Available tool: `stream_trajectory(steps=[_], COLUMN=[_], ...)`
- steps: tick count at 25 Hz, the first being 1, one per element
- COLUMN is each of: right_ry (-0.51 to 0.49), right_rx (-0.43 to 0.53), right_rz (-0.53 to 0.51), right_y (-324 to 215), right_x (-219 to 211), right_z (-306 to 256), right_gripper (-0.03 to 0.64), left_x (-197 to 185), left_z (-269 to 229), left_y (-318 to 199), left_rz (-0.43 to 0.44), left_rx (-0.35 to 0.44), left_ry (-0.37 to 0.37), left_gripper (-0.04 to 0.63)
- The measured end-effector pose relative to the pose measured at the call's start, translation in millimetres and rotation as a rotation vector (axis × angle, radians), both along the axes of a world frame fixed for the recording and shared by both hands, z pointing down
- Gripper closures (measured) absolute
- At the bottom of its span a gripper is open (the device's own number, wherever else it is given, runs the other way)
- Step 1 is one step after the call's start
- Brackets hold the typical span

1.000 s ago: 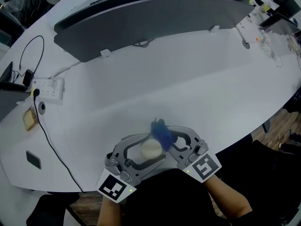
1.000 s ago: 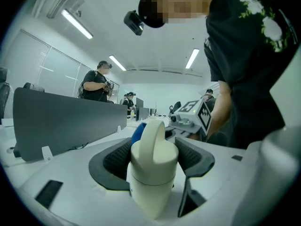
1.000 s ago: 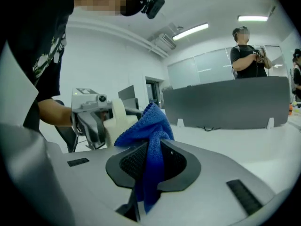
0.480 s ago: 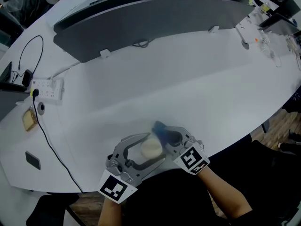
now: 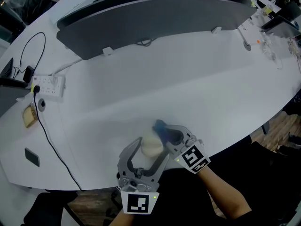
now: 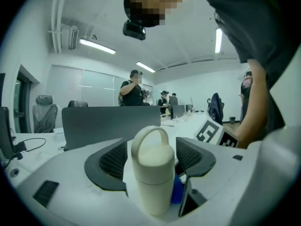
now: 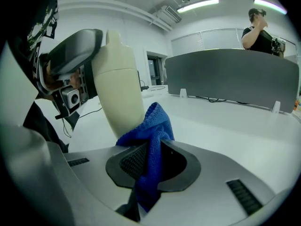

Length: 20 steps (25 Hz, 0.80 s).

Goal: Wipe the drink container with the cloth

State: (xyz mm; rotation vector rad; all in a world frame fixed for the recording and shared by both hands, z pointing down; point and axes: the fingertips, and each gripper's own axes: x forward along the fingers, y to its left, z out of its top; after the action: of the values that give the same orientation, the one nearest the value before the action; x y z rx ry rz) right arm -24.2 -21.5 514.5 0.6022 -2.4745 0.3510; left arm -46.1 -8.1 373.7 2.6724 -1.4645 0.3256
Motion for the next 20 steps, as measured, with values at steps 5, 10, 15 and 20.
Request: stream_trajectory(steps=[5, 10, 15, 20], right_ry=[-0.015, -0.056, -0.197, -0.268], right_rx=[-0.012, -0.002, 0.098, 0.15], right_rz=[0.021, 0.053, 0.107, 0.02], right_y=[-0.5, -4.5, -20.8, -12.6], right_x=[1.6, 5.9, 12.0, 7.3], right_z=[-1.1, -16.2, -80.7, -128.7], right_gripper=[0.572, 0.572, 0.572, 0.572], left_x=[6.3, 10.9, 12.0, 14.0], left_z=[-0.6, -1.8, -0.9, -0.1], left_y=[-4.4, 2.9, 3.8, 3.1], left_rz=[0.083, 0.378, 0.534, 0.531], left_rx=[0.022, 0.061, 0.015, 0.001], left_ry=[-0.029, -0.021, 0.025, 0.056], left_gripper=[0.311, 0.312, 0.312, 0.313])
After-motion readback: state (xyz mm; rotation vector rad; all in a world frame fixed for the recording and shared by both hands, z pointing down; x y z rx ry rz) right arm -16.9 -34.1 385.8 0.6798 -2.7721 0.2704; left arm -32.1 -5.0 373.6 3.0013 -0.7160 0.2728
